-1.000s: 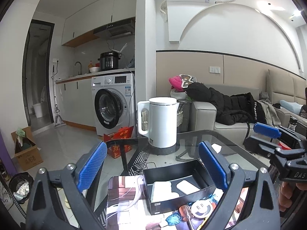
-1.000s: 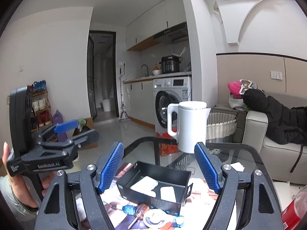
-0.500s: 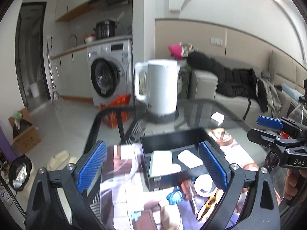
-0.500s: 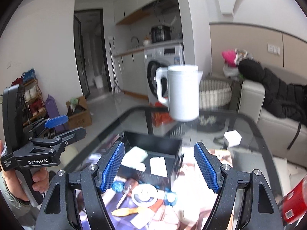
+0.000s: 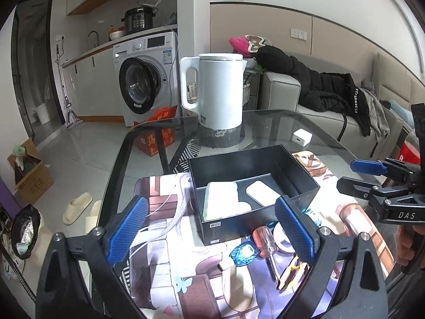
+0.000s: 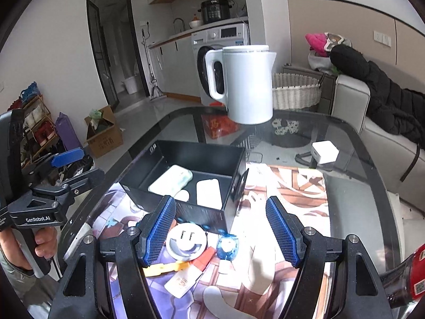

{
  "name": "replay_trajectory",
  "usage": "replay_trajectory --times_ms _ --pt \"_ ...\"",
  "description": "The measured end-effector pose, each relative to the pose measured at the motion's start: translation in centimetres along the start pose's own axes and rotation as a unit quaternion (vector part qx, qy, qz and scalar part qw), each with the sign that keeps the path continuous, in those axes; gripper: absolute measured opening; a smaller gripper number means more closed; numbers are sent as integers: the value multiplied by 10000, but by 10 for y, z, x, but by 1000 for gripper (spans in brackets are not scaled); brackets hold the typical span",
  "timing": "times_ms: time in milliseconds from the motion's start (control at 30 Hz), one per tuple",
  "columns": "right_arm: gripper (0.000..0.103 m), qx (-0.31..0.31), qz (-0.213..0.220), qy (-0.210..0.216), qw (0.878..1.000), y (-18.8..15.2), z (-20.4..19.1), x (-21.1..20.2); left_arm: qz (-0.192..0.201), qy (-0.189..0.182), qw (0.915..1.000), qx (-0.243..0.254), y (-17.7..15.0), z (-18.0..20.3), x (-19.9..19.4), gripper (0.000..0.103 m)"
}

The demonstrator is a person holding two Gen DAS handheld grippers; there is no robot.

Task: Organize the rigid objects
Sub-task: 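Move the left tool toward the blue bottle beside the box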

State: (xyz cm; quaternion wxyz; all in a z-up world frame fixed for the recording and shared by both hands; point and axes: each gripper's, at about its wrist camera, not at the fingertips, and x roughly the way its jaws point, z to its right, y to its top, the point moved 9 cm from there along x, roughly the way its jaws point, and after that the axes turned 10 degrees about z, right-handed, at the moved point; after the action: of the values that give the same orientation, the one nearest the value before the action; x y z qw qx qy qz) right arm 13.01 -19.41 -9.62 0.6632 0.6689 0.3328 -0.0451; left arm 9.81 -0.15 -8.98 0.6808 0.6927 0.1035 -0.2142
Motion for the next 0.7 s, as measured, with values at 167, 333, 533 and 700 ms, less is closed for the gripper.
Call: replay_trajectory --times_ms 167,333,533,700 --pt "73 -56 -157 -30 9999 -10 1 7 -146 -86 9999 35 -6 4 5 97" --pt "73 2 -351 -32 9994 -20 4 14 -366 -157 9992 84 -15 7 12 97" --pt "73 20 -579 -32 9983 -31 8 24 -655 -253 9974 130 -29 12 22 97" --pt "73 39 -697 -32 9976 -37 9 29 -800 -261 9963 167 -38 13 28 97"
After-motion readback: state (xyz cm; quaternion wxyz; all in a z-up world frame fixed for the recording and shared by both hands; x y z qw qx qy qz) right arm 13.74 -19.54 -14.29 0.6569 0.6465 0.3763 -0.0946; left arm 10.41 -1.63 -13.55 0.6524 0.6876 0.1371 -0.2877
